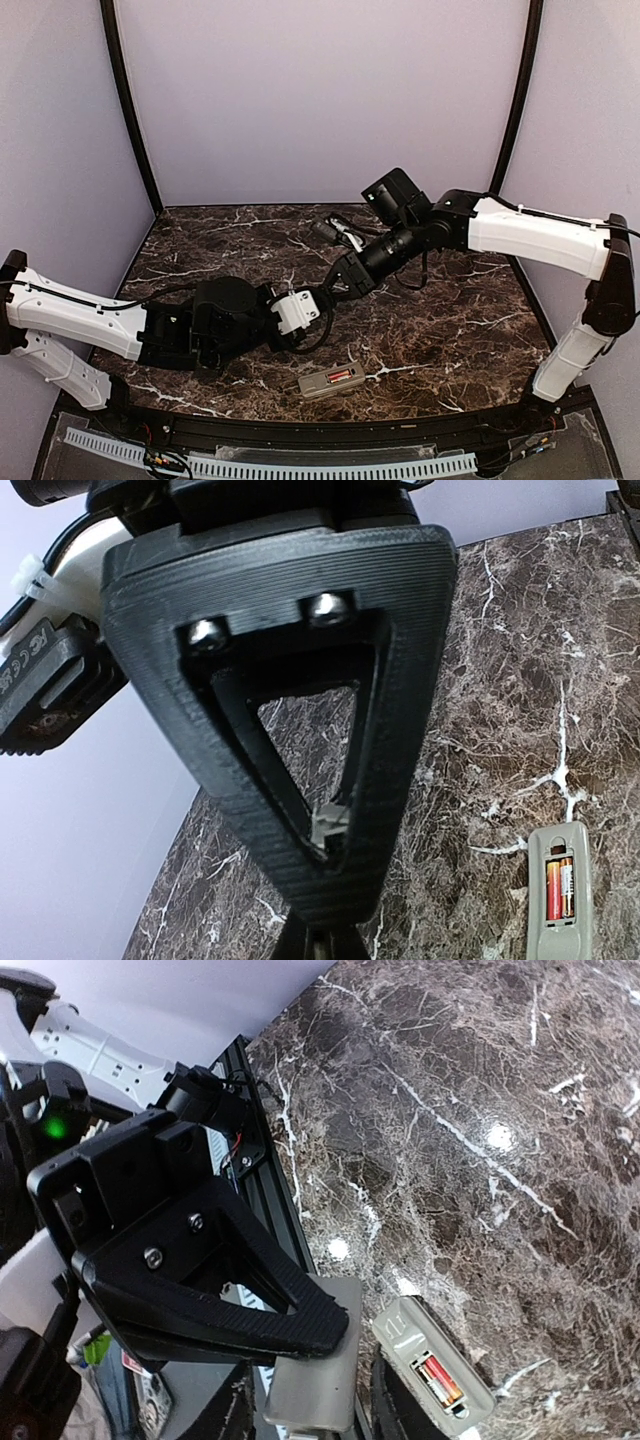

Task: Load the batteries into the remote control
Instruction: Pass from the left arm to the right

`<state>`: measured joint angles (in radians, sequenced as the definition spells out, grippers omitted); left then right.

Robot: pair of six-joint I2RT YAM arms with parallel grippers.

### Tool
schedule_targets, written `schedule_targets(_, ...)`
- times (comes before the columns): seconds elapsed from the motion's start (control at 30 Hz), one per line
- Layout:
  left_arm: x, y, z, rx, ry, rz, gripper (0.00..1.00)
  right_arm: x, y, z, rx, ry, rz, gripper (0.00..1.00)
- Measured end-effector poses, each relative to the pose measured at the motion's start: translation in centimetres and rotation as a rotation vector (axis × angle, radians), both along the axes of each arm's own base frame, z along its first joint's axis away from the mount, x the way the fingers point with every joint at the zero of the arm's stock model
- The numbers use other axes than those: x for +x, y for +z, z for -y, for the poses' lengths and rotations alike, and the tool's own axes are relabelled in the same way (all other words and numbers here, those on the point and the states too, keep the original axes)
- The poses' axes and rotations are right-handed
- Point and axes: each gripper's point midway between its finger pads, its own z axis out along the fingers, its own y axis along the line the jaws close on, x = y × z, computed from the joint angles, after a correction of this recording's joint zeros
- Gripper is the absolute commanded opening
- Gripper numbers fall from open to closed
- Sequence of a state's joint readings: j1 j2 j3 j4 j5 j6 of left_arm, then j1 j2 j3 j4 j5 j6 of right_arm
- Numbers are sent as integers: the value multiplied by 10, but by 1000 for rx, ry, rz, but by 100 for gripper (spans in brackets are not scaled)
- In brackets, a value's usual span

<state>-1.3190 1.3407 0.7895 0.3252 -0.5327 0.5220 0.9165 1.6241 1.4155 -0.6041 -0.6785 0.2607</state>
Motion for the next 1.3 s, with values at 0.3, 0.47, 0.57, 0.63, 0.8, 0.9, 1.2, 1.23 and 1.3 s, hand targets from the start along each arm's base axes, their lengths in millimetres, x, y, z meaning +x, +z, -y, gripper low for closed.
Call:
schedule_targets(0.3, 0, -1, 0, 4, 1, 0, 0, -1, -3, -2, -6, 10, -18, 37)
schedule_targets(0.47, -1, -1, 0, 7, -1, -1, 0, -1, -2, -5, -3, 19, -24, 20)
schedule_targets(0.57, -1, -2, -1, 10, 1, -1, 0, 1, -4, -5, -14, 8, -27, 9)
schedule_targets(0.63, -1, -3, -1, 15, 2, -1, 0, 1, -5, -5, -18, 5, -29, 4)
schedule_targets(0.8, -1, -4, -1, 19, 2, -2, 5, 1, -5, -5, -19, 9, -28, 0)
schedule_targets(0.9, -1, -5, -2, 17, 4, -9, 46, 1, -6, -4, -15, 21, -16, 0)
schedule_targets(1.2, -17, -25, -2, -32, -16, -204, 79, -2, -35, 14, -51, 82, 71, 0)
schedule_targets(1.23, -20, -26, -3, -49, -19, -240, 81, -2, -39, 18, -60, 88, 85, 0)
schedule_targets(1.3, -28, -31, -5, -84, -34, -323, 83, -3, -47, 25, -73, 99, 114, 0)
